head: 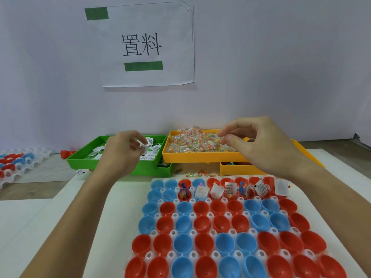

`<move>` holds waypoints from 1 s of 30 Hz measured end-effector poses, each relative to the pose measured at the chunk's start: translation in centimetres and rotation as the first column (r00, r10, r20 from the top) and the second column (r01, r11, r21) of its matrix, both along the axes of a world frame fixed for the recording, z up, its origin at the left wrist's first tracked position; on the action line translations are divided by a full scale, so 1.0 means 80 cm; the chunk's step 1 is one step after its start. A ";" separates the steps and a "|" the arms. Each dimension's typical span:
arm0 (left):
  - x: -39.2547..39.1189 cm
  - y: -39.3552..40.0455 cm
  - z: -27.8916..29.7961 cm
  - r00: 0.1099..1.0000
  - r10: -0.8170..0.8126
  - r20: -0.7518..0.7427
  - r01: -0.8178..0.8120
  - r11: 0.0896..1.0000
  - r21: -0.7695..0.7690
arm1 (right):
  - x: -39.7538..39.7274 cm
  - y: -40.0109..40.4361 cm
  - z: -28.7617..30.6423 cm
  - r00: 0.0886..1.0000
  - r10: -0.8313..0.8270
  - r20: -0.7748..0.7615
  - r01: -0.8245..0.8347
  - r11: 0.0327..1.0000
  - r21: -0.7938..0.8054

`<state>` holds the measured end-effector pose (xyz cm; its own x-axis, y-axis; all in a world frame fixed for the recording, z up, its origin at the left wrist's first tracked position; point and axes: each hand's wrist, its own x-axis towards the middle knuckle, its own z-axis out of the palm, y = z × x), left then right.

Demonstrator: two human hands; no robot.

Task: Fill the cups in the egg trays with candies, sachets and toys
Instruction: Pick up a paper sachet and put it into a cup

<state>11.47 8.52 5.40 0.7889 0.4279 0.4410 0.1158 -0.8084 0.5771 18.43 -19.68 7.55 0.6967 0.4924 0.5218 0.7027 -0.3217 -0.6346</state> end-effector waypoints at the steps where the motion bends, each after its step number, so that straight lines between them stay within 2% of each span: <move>1: 0.000 -0.003 0.004 1.000 -0.023 0.000 0.023 1.000 -0.019 | 0.000 0.000 0.000 1.000 -0.001 0.000 0.001 1.000 0.002; 6: -0.002 -0.035 0.022 0.956 -0.273 -0.106 0.250 0.950 -0.186 | 0.001 0.000 0.000 1.000 -0.004 0.003 0.004 1.000 0.000; 8: -0.005 -0.050 0.025 0.888 -0.422 -0.184 0.377 0.895 -0.237 | 0.001 0.000 0.000 1.000 -0.004 0.010 0.004 1.000 0.000; 11: -0.005 -0.066 0.025 0.743 -0.551 -0.380 0.520 0.833 -0.191 | 0.001 -0.001 0.000 1.000 -0.002 0.014 0.002 1.000 0.001; 13: -0.003 -0.072 0.022 0.694 -0.545 -0.471 0.543 0.825 -0.154 | 0.002 -0.002 0.000 1.000 -0.001 0.014 0.001 1.000 0.003; 17: 0.000 -0.078 0.016 0.673 -0.480 -0.562 0.541 0.838 -0.068 | 0.003 -0.003 0.001 1.000 -0.003 0.016 0.003 1.000 0.005; 30: 0.003 -0.081 0.007 0.646 -0.342 -0.682 0.520 0.852 0.065 | 0.006 -0.005 0.002 1.000 -0.012 0.013 0.012 1.000 0.004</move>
<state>11.69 2.03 5.94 0.9786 -0.0806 -0.1894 -0.0230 -0.9572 0.2885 18.92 -20.08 7.73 0.6958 0.4814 0.5330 0.7069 -0.3277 -0.6268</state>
